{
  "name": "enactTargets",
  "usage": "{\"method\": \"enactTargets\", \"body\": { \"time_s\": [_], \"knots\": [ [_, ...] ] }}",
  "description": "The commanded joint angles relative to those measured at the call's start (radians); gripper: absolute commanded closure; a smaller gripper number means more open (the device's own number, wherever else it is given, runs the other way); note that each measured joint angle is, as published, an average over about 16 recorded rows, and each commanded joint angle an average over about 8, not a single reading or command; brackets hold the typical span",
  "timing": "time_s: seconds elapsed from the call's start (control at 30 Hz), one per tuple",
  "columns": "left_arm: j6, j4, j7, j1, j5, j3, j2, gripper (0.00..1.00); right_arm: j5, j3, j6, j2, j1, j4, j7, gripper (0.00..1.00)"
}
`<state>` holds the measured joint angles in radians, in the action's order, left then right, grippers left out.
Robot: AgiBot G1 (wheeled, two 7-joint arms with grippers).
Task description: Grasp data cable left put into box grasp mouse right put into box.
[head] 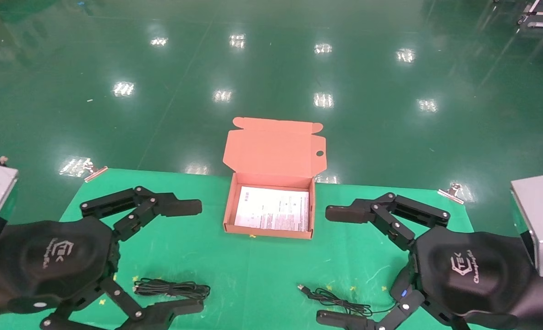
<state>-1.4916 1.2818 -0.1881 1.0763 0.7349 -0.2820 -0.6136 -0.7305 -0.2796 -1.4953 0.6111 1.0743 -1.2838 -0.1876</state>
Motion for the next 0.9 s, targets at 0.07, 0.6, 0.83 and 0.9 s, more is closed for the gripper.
{"method": "enactTargets", "body": {
  "time_s": [0.07, 0.6, 0.83, 0.9],
  "knots": [
    [0.000, 0.000, 0.000, 0.000, 0.000, 0.000, 0.000, 0.00, 0.000, 0.000, 0.000, 0.000, 0.000, 0.000, 0.000, 0.00],
    [-0.006, 0.003, 0.000, 0.005, 0.009, -0.003, 0.004, 0.00, -0.006, -0.003, 0.002, -0.002, 0.005, 0.001, 0.000, 0.00],
    [-0.037, 0.008, -0.024, 0.078, 0.116, -0.057, 0.002, 0.00, -0.147, -0.041, -0.038, -0.030, 0.068, -0.037, 0.056, 0.00],
    [-0.050, 0.005, -0.038, 0.114, 0.166, -0.086, -0.010, 0.00, -0.218, -0.069, -0.054, -0.032, 0.106, -0.050, 0.090, 0.00]
  ]
}}
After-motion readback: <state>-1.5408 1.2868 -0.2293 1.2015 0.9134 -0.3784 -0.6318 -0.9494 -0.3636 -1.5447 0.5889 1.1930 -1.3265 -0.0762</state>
